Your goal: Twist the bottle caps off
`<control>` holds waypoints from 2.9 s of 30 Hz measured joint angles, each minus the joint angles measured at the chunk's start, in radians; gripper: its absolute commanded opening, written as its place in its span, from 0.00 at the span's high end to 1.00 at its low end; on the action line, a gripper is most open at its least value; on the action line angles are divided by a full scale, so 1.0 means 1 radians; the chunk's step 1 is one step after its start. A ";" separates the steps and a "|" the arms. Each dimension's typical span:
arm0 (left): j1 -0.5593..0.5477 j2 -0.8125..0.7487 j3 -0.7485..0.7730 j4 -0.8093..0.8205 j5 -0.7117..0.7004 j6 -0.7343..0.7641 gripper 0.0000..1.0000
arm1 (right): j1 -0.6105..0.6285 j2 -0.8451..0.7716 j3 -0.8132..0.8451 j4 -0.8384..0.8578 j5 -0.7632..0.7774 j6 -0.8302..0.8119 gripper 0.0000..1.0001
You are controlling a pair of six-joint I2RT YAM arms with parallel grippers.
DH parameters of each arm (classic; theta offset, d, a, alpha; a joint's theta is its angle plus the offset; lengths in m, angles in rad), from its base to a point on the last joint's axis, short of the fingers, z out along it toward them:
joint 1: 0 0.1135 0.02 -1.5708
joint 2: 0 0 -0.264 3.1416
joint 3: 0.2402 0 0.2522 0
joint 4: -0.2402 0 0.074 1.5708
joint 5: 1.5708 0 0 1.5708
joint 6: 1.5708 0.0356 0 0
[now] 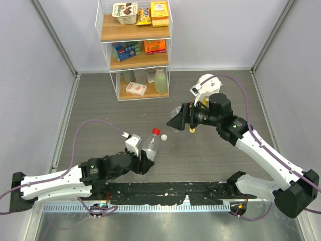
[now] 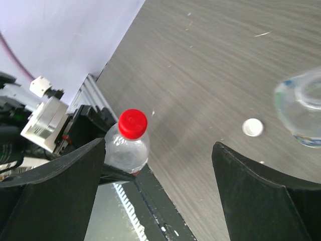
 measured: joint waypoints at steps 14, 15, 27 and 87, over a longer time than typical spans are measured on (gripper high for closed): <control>0.000 -0.175 -0.063 0.032 -0.033 -0.018 0.97 | 0.224 0.138 0.034 0.155 0.023 0.121 0.09; 0.000 -0.166 -0.060 0.029 -0.037 -0.010 0.99 | 0.226 0.144 0.041 0.166 0.026 0.129 0.09; 0.000 0.020 0.074 0.038 -0.110 0.137 1.00 | 0.249 0.155 0.118 0.225 0.082 0.161 0.19; -0.081 0.140 0.188 0.115 -0.249 0.232 1.00 | 0.250 0.111 0.077 0.280 0.235 0.208 0.98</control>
